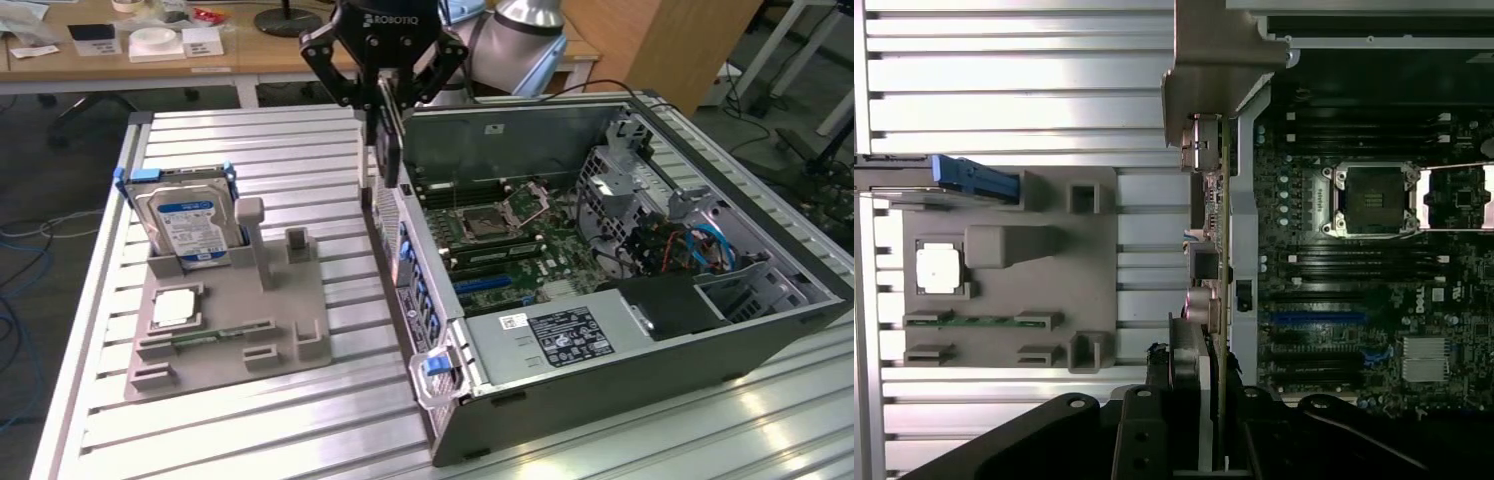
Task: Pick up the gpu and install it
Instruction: 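Pick up the gpu and move the gpu toward the slot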
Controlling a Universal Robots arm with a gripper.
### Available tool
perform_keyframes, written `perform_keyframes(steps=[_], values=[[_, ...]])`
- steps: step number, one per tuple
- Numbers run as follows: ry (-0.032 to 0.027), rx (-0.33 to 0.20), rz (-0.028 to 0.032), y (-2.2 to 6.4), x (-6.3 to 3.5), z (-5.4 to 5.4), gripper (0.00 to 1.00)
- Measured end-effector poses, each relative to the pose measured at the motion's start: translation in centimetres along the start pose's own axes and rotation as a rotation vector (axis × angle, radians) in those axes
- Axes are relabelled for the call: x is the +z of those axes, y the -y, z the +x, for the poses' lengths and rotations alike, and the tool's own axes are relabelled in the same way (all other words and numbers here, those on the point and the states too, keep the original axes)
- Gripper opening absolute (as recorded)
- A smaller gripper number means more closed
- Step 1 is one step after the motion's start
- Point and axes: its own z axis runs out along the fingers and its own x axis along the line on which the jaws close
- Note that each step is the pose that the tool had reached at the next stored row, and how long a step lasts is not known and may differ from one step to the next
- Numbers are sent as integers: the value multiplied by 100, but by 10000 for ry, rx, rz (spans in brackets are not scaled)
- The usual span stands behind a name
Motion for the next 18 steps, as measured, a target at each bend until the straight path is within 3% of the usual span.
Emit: perform_keyframes(steps=[18], values=[[-1,0,0,-11,-1,-390,28]])
